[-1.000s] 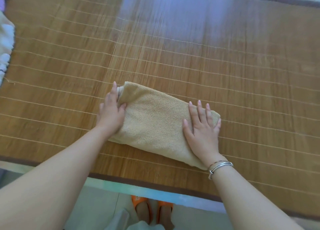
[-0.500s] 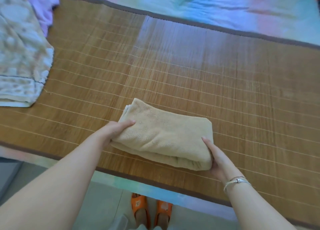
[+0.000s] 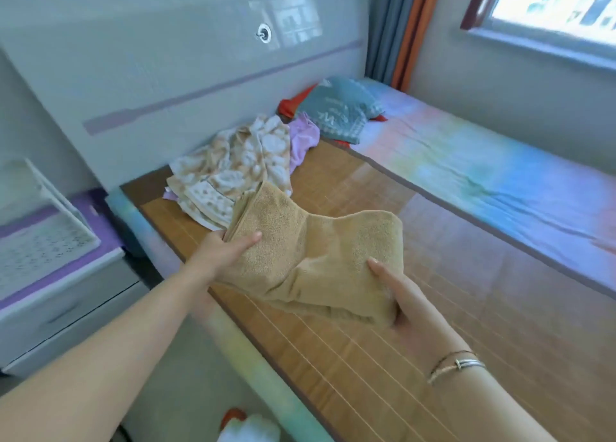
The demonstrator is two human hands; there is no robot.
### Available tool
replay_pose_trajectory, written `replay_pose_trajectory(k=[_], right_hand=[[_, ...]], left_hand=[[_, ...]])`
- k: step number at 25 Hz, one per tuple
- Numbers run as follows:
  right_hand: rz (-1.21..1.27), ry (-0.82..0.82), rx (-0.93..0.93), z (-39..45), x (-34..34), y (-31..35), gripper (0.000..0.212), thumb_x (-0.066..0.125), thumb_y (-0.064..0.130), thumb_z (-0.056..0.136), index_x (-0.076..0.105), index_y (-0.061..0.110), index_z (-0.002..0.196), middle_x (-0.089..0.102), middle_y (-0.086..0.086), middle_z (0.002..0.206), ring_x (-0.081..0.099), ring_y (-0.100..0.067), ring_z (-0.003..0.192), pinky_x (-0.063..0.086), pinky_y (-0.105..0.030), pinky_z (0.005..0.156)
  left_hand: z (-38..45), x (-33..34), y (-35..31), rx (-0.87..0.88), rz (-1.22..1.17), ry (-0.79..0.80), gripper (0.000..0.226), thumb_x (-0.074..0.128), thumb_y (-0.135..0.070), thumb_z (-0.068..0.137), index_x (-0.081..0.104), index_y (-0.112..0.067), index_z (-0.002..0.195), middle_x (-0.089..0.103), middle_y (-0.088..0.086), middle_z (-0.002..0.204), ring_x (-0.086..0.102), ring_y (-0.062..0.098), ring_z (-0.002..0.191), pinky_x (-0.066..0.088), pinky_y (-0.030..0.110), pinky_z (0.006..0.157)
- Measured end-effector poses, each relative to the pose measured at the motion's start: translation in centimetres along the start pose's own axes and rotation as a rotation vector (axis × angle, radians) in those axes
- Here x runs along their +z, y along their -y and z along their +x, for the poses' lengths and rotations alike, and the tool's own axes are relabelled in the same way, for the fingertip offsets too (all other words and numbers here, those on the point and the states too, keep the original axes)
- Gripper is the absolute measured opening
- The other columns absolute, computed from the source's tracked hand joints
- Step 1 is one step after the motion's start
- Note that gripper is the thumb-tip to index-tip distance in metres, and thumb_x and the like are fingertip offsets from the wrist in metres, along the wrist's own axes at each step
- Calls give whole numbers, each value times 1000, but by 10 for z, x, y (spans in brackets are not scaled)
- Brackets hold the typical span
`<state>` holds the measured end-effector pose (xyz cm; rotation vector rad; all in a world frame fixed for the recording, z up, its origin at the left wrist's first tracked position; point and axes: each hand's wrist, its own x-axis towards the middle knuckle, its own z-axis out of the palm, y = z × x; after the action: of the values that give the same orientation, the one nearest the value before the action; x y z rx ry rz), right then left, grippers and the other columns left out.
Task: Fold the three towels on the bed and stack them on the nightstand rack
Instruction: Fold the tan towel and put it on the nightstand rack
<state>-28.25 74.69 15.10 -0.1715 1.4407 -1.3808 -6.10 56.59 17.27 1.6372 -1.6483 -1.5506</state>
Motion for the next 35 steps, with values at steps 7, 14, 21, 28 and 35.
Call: replay_pose_trajectory(k=[7, 14, 21, 28, 35], right_hand=[[-293, 342, -144, 41, 241, 64, 53, 78, 35, 73, 61, 14, 119, 75, -2, 101, 72, -18, 91, 60, -34, 78], [-475, 513, -111, 113, 477, 54, 73, 84, 42, 64, 55, 11, 122, 69, -7, 110, 68, -26, 98, 58, -45, 82], [-545, 631, -70, 164, 623, 23, 67, 80, 38, 70, 52, 5, 121, 65, -10, 113, 66, -27, 100, 56, -45, 87], [-577, 788, -15, 239, 741, 5, 70, 79, 36, 71, 50, 4, 125, 65, -11, 117, 65, -26, 103, 57, -37, 75], [-664, 760, -6, 295, 826, -48, 63, 79, 36, 73, 50, 6, 120, 63, -9, 114, 64, -27, 102, 55, -49, 87]], left_hand=[[13, -219, -9, 0, -135, -316, 57, 71, -53, 76, 57, -16, 117, 60, 4, 112, 59, 22, 101, 46, 31, 83], [51, -419, 33, -17, -284, -510, 56, 70, -52, 78, 61, -15, 119, 62, 1, 110, 57, 22, 104, 44, 35, 88], [78, -536, 76, -108, -408, -690, 40, 70, -47, 80, 66, -16, 105, 68, 6, 109, 63, 27, 104, 49, 41, 95], [118, -608, 110, -138, -547, -855, 29, 64, -43, 86, 66, -19, 101, 70, 2, 104, 66, 25, 101, 51, 41, 93], [180, -671, 172, -231, -653, -846, 39, 60, -43, 90, 60, -16, 118, 67, 4, 114, 63, 27, 108, 45, 50, 102]])
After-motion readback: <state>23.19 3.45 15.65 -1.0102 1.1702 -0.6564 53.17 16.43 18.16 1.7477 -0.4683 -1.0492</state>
